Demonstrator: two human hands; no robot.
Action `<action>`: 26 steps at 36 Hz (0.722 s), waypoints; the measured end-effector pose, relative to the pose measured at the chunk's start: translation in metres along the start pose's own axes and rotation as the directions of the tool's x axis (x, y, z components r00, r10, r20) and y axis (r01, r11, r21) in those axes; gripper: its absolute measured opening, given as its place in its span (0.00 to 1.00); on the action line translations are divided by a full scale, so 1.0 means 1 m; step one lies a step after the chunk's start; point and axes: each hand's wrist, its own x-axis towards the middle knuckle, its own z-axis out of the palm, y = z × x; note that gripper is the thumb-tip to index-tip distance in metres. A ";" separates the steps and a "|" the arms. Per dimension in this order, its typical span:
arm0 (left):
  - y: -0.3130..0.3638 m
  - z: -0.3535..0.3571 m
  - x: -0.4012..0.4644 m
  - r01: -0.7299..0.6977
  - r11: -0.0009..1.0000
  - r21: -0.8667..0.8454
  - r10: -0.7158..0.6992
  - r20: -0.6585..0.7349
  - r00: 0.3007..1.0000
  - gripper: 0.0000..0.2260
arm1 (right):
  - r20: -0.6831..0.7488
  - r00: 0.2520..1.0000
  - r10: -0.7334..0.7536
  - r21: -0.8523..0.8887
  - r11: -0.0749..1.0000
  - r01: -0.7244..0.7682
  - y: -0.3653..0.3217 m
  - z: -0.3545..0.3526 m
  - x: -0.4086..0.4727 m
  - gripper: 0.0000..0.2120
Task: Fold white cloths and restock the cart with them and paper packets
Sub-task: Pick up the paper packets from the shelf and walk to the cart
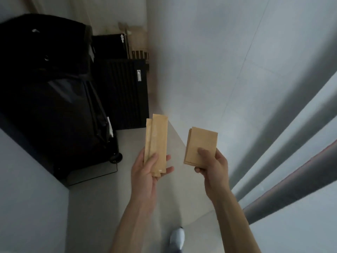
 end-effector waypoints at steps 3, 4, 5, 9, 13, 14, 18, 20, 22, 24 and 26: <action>0.002 0.010 0.057 -0.021 1.000 0.020 0.022 -0.029 0.999 0.15 | 0.020 1.000 0.005 0.022 1.000 -0.005 0.003 0.019 0.061 0.05; 0.005 0.016 0.077 -0.030 0.999 0.024 0.031 -0.035 0.999 0.14 | 0.032 0.999 0.006 0.030 1.000 -0.007 0.003 0.028 0.082 0.04; 0.008 0.022 0.096 -0.036 0.999 0.032 0.037 -0.037 0.999 0.13 | 0.043 0.999 0.010 0.036 0.999 -0.011 0.001 0.036 0.103 0.04; 0.027 0.048 0.170 -0.047 0.997 0.059 0.049 -0.039 0.998 0.13 | 0.073 0.997 0.018 0.046 0.999 -0.021 -0.013 0.076 0.182 0.07; 0.050 0.074 0.240 -0.107 0.994 0.029 0.108 -0.037 0.993 0.14 | 0.153 0.988 -0.034 0.052 0.998 0.027 -0.037 0.119 0.252 0.08; 0.053 0.080 0.256 -0.113 0.993 0.025 0.115 -0.048 0.992 0.14 | 0.169 0.985 -0.035 0.048 0.998 0.027 -0.041 0.128 0.267 0.08; 0.057 0.095 0.313 -0.144 0.989 0.021 0.145 -0.065 0.987 0.14 | 0.221 0.975 -0.034 0.022 0.999 0.030 -0.046 0.157 0.322 0.07; 0.055 0.099 0.342 -0.146 0.989 0.017 0.147 -0.069 0.987 0.14 | 0.225 0.974 -0.033 0.022 0.999 0.029 -0.042 0.166 0.348 0.06; 0.050 0.102 0.370 -0.127 0.992 0.009 0.128 -0.071 0.989 0.14 | 0.215 0.976 -0.011 0.013 1.000 0.009 -0.037 0.170 0.374 0.06; 0.045 0.105 0.403 -0.110 0.994 -0.002 0.110 -0.067 0.992 0.15 | 0.202 0.979 0.004 -0.005 1.000 -0.003 -0.031 0.177 0.402 0.06; 0.039 0.108 0.442 -0.085 0.996 -0.014 0.084 -0.059 0.995 0.16 | 0.187 0.982 0.007 -0.027 1.000 -0.002 -0.026 0.185 0.437 0.05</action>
